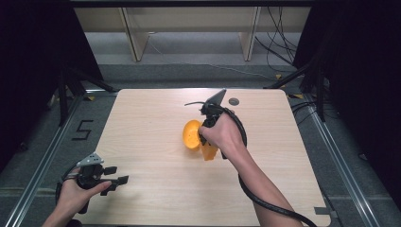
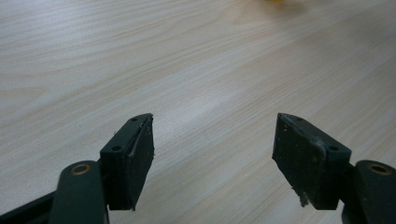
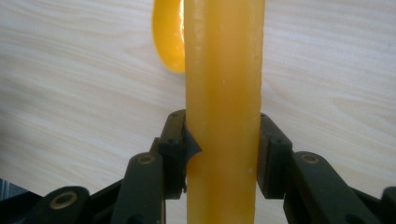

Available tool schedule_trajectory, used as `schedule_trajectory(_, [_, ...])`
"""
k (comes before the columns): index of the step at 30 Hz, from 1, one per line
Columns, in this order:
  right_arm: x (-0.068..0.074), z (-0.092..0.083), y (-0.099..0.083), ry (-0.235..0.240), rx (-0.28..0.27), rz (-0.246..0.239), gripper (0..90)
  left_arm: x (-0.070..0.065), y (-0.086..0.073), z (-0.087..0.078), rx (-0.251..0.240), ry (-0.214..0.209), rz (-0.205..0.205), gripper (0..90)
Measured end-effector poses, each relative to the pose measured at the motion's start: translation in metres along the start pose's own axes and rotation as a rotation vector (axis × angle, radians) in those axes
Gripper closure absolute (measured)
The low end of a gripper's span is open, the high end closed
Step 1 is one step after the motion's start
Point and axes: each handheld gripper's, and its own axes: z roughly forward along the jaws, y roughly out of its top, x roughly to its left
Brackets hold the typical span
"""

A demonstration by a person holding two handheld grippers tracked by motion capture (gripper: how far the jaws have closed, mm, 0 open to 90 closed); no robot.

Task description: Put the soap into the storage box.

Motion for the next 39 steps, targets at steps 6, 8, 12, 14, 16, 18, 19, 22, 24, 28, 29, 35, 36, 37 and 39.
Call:
schedule_trajectory(6, [0.007, -0.004, 0.022, 0.009, 0.003, 0.046, 62.1, 0.001, 0.0, -0.001, 0.01, 0.008, 0.012, 28.5])
schedule_trajectory(8, [0.009, -0.004, 0.025, 0.018, 0.006, 0.065, 62.1, 0.001, 0.0, -0.001, 0.01, 0.006, 0.011, 28.5])
schedule_trajectory(12, [0.015, 0.0, 0.04, 0.026, -0.007, 0.098, 62.0, 0.001, 0.0, -0.001, 0.01, 0.005, 0.014, 28.5])
schedule_trajectory(14, [0.015, 0.001, 0.042, 0.024, -0.014, 0.101, 62.1, 0.001, 0.0, -0.001, 0.013, 0.011, 0.014, 28.5])
schedule_trajectory(16, [0.016, 0.004, 0.048, 0.022, -0.026, 0.123, 62.0, 0.001, 0.0, -0.001, 0.011, 0.004, 0.014, 28.5])
schedule_trajectory(18, [0.017, 0.008, 0.053, 0.015, -0.031, 0.158, 62.0, 0.0, 0.0, 0.0, -0.002, -0.003, 0.002, 28.5])
schedule_trajectory(19, [0.017, 0.01, 0.055, 0.016, -0.034, 0.168, 62.0, 0.0, 0.0, 0.0, 0.002, -0.002, 0.003, 28.5])
schedule_trajectory(22, [0.017, 0.017, 0.061, -0.002, -0.042, 0.176, 62.1, 0.0, 0.0, 0.0, -0.003, -0.007, 0.002, 28.5])
schedule_trajectory(24, [0.016, 0.018, 0.063, 0.003, -0.04, 0.179, 62.0, 0.0, 0.0, 0.0, -0.002, -0.009, 0.002, 28.5])
schedule_trajectory(28, [0.02, 0.023, 0.067, -0.002, -0.036, 0.225, 62.0, 0.0, 0.0, 0.0, -0.001, -0.008, 0.002, 28.5])
schedule_trajectory(29, [0.02, 0.023, 0.067, -0.002, -0.036, 0.225, 62.0, 0.0, 0.0, 0.0, 0.002, -0.007, 0.005, 28.5])
schedule_trajectory(35, [0.017, 0.031, 0.07, -0.018, -0.045, 0.22, 62.0, 0.0, 0.0, 0.0, -0.001, -0.006, 0.006, 28.5])
schedule_trajectory(36, [0.018, 0.033, 0.072, -0.01, -0.047, 0.229, 62.1, 0.0, 0.0, 0.0, 0.0, -0.006, 0.007, 28.5])
schedule_trajectory(37, [0.018, 0.033, 0.072, -0.01, -0.047, 0.229, 62.1, 0.0, 0.0, 0.0, 0.003, -0.005, 0.007, 28.5])
schedule_trajectory(39, [0.019, 0.037, 0.074, -0.006, -0.044, 0.253, 62.1, -0.001, 0.0, -0.001, 0.002, 0.009, 0.008, 28.5])
